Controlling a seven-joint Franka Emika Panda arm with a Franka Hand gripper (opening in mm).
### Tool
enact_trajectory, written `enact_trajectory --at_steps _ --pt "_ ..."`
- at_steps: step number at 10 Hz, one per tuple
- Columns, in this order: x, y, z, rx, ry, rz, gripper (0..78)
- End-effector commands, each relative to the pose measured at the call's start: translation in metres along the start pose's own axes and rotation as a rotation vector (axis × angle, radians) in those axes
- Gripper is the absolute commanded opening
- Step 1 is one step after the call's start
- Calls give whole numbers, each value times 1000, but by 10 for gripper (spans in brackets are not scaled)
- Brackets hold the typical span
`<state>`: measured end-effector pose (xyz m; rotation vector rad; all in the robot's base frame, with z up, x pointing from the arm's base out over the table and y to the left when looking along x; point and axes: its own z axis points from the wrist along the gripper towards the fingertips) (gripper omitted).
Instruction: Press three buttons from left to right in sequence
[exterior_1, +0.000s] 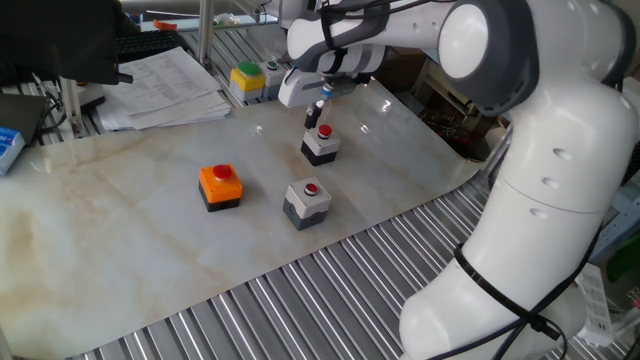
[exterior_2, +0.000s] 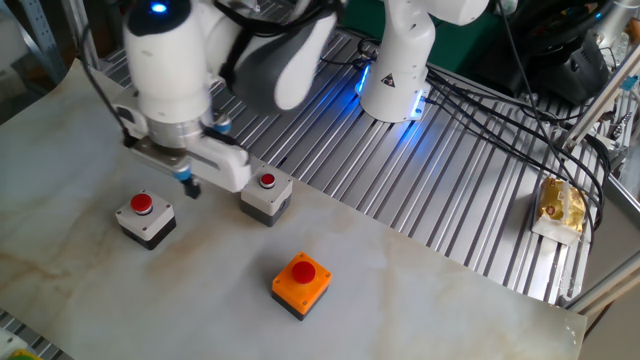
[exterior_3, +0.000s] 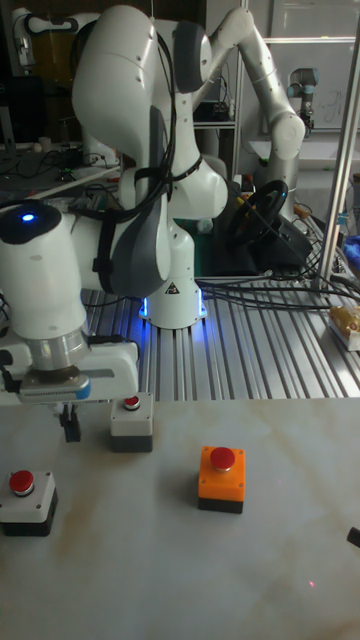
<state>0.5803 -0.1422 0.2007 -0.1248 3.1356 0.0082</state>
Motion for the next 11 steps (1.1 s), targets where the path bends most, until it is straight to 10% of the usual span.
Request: enact_trajectory --at_steps 1,11 --pt "-6 -7 -2 2 -5 36 0" --pt "-13 -25 0 8 -15 56 0"
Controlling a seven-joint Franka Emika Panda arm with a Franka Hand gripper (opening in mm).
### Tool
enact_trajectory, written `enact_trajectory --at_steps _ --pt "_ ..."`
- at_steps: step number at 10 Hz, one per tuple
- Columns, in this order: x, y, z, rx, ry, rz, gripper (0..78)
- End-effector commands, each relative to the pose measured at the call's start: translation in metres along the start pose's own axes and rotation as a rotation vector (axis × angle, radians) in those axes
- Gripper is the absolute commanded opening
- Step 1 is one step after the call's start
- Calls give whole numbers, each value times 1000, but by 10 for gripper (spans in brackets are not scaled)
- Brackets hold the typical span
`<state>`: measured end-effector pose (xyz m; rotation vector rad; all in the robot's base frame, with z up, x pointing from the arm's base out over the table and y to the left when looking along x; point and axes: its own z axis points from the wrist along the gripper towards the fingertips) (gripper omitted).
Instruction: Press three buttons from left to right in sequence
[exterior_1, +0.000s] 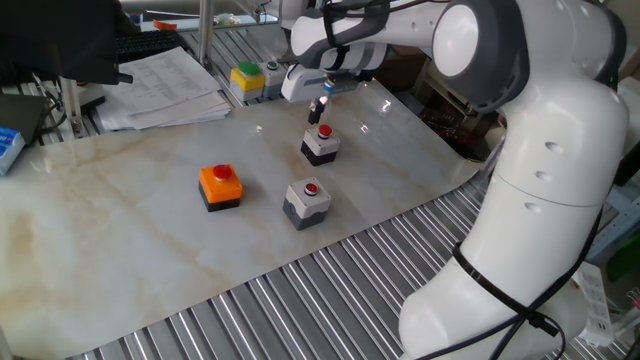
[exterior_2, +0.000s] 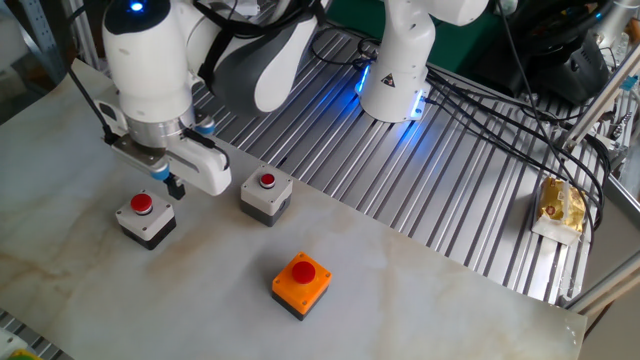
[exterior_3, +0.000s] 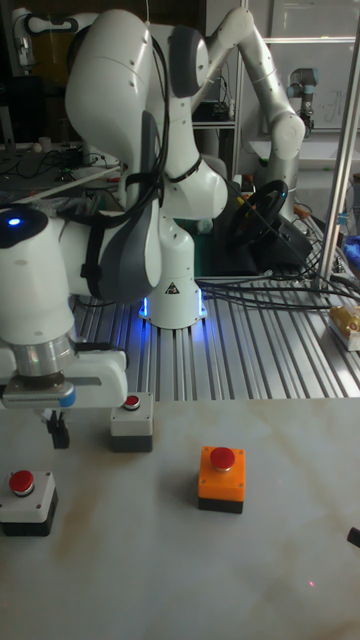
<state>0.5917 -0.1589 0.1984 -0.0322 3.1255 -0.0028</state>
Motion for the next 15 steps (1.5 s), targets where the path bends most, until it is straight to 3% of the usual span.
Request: enact_trajectory --at_steps 1,5,10,15 --pt "-4 -11 -4 1 -2 -2 0" --pt "-8 -23 3 4 -7 -16 0" --pt "-10 -25 3 3 -6 -4 0" --pt "-24 -41 8 7 -16 -22 0"
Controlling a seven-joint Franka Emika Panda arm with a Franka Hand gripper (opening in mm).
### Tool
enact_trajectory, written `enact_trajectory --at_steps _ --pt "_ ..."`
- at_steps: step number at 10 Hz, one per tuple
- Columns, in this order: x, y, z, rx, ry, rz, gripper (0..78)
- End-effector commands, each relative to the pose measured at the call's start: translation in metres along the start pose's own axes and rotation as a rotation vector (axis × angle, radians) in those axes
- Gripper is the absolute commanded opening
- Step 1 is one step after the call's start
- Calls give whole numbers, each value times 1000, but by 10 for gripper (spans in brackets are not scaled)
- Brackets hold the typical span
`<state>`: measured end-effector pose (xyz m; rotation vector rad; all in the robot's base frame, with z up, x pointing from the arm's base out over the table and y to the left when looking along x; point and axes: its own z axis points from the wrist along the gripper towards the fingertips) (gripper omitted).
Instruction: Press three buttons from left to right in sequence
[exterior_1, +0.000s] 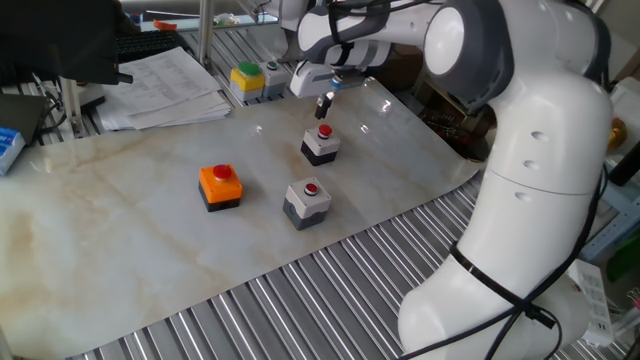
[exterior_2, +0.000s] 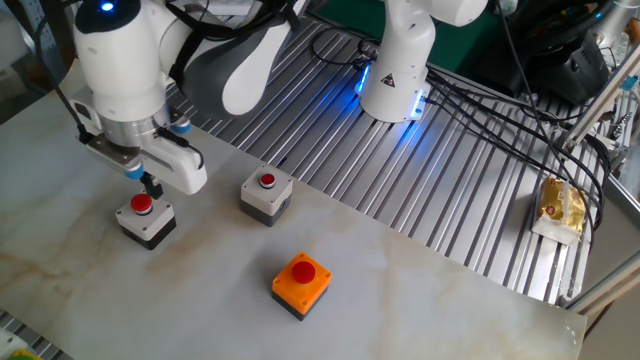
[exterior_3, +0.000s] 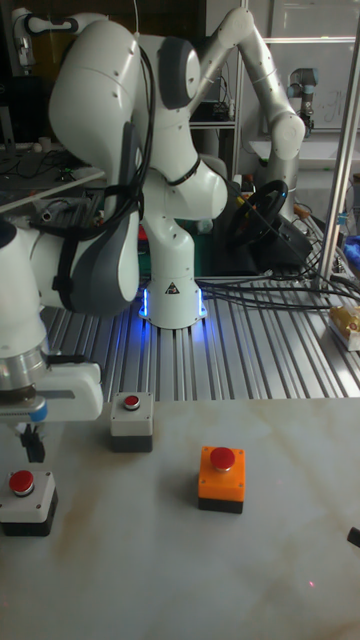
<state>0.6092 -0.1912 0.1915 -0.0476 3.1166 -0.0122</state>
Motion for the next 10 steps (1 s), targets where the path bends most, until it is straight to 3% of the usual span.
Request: enact_trajectory --at_steps 1,10 --pt "-10 -13 2 2 -10 -17 0" --pt "-22 -31 7 12 -13 -18 0"
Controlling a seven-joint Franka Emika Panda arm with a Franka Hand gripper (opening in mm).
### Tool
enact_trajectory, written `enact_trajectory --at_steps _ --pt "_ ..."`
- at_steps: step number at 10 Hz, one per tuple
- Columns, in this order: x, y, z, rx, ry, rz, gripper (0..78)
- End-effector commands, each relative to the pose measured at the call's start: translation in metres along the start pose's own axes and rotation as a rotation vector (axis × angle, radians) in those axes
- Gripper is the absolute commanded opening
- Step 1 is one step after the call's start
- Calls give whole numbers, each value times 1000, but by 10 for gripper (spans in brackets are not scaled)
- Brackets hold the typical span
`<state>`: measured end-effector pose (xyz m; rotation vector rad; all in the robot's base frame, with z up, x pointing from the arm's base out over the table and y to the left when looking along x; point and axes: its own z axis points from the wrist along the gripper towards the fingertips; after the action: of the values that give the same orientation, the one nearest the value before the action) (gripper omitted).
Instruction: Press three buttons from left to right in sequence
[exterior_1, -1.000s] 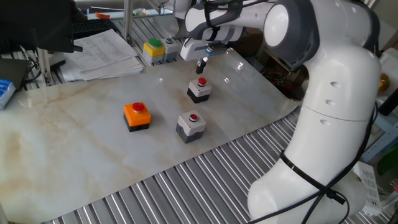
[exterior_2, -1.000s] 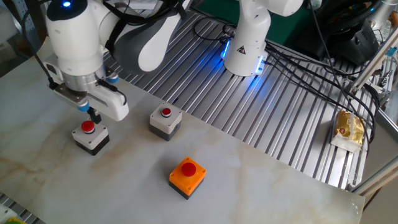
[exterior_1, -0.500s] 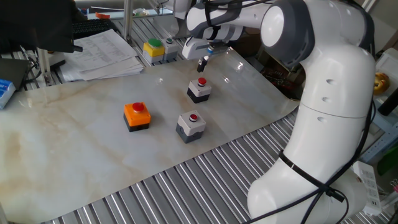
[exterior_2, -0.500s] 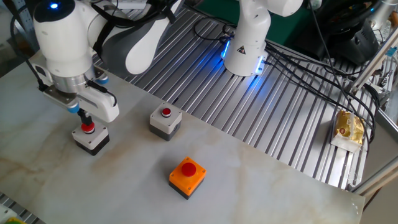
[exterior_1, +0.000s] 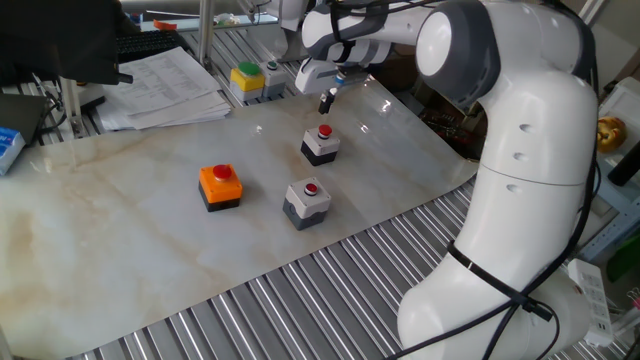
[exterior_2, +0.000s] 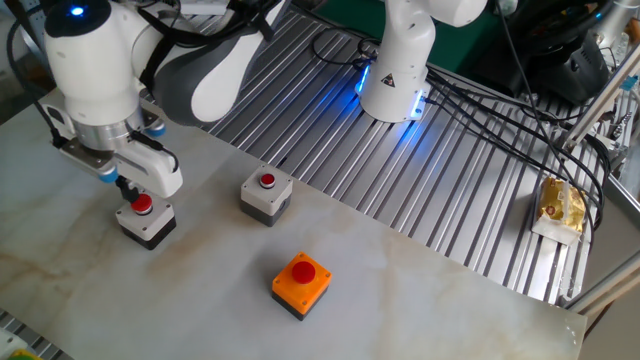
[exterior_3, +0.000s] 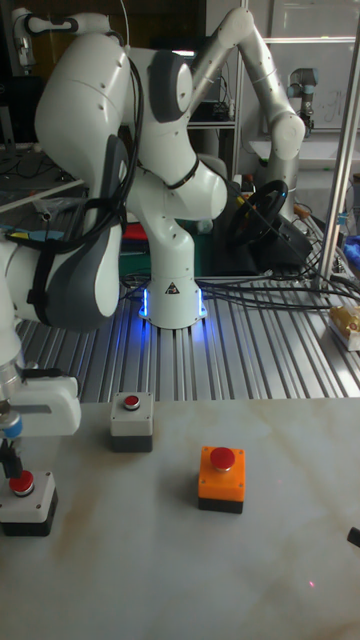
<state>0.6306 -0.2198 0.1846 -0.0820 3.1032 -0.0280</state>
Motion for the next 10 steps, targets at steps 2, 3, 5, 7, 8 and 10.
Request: enact_trajectory --at_steps 2,3,5,7,8,10 --pt "-2 -4 0 1 0 7 0" --pt "-4 -6 0 1 0 3 0" --pt "-6 -10 1 -1 -1 -3 0" --pt "-7 -13 1 -1 -2 -4 0" --pt "-7 -13 1 -1 -2 -4 0" --pt "-8 -16 2 1 -6 12 0"
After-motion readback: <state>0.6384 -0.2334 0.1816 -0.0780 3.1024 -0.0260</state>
